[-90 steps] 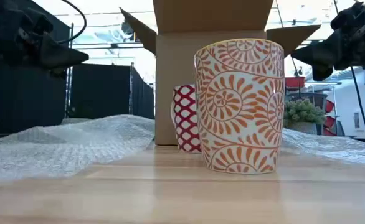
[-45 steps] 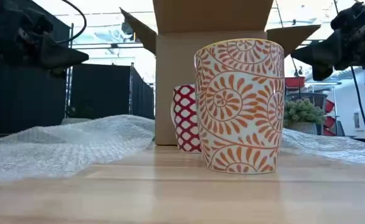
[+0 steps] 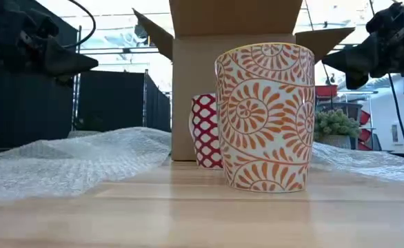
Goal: Wrap mug
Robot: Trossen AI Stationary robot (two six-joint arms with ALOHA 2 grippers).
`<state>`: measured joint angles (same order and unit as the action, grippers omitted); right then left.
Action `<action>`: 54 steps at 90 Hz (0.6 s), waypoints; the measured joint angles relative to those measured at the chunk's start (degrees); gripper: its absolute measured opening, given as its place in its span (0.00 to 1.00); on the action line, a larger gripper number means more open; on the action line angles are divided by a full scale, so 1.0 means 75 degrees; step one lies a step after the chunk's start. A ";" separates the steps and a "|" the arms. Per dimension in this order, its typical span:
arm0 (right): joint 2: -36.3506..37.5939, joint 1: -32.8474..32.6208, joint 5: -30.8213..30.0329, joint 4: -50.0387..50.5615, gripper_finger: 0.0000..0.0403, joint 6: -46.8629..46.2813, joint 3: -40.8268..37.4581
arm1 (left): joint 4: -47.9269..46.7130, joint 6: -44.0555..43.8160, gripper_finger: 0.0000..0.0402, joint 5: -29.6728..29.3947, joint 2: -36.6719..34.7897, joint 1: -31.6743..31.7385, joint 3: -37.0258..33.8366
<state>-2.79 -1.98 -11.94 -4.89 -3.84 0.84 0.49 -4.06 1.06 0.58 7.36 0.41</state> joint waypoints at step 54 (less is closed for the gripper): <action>-0.0001 0.0000 0.0000 -0.0003 0.00 0.0000 -0.0002 | 0.0076 0.0625 0.00 -0.0002 0.0000 0.0002 0.0002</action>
<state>-2.79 -1.98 -11.94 -4.91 -3.84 0.82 1.06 0.62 1.04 0.58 7.38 0.43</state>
